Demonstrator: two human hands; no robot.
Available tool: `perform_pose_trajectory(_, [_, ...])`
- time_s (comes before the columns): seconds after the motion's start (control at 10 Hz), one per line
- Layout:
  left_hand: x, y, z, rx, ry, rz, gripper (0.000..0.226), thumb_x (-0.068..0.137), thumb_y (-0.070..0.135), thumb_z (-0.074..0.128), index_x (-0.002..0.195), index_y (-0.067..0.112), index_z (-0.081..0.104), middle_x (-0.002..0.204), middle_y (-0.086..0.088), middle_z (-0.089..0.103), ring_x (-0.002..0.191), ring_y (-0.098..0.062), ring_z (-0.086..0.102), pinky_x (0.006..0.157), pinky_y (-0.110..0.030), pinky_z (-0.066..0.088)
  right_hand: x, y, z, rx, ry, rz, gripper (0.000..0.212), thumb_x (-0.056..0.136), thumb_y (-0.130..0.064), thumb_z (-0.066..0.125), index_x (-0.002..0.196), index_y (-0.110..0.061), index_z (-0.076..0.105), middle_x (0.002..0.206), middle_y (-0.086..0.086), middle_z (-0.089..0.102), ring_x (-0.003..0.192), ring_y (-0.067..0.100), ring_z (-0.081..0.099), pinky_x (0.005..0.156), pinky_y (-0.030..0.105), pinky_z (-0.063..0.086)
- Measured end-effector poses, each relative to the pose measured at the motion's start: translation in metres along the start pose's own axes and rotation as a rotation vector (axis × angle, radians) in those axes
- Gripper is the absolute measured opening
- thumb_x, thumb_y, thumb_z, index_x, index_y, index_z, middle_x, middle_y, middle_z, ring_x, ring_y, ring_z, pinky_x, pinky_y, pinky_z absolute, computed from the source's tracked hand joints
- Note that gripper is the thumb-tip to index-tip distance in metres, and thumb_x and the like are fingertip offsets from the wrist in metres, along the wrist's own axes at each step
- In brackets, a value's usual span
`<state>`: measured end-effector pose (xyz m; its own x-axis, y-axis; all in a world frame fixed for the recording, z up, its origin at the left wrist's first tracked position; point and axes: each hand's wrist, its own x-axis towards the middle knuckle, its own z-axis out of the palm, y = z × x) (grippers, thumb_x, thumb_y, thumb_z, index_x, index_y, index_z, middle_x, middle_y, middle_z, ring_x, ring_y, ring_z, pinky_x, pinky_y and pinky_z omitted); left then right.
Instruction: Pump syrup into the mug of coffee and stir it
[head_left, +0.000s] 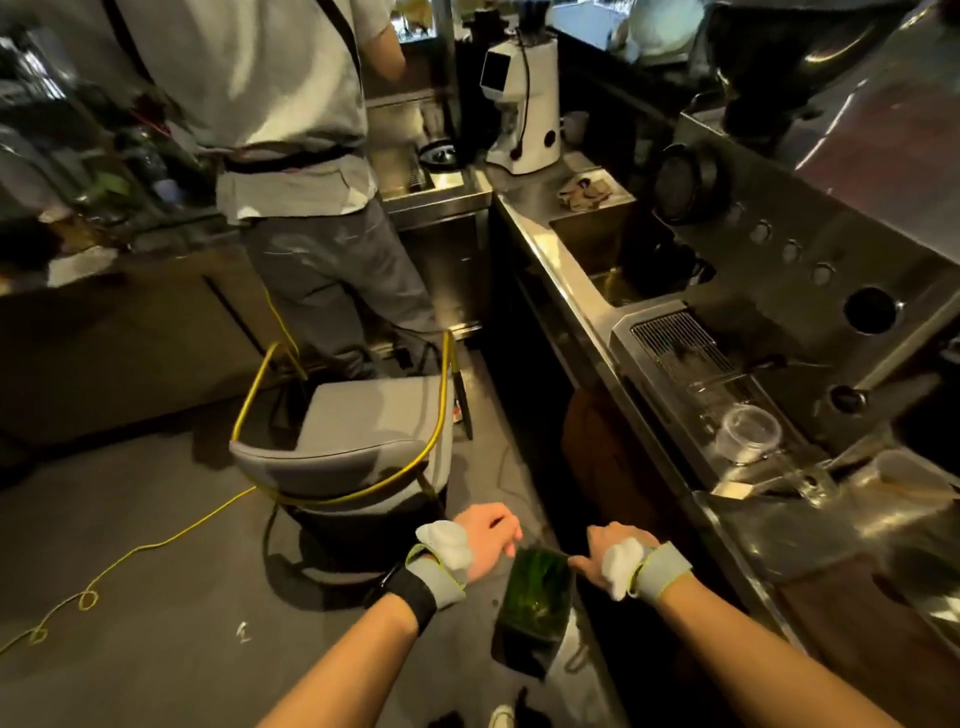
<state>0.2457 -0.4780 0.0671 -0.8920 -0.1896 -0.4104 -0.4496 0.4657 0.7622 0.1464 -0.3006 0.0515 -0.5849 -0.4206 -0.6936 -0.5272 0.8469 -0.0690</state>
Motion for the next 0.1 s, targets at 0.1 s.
perform_pose_trajectory(0.1, [0.0099,0.0022,0.0032,0.012,-0.039,0.018,0.032,0.089,0.026,0.042,0.059,0.032,0.053,0.056,0.009,0.059,0.055,-0.003,0.051,0.062,-0.023,0.042,0.0027,-0.0005,0.0010,0.012,0.069,0.014,0.060,0.089,-0.059,0.040,0.122,-0.012,0.056,0.121,0.011,0.064,0.109,0.031,0.063,0.084,0.035,0.051])
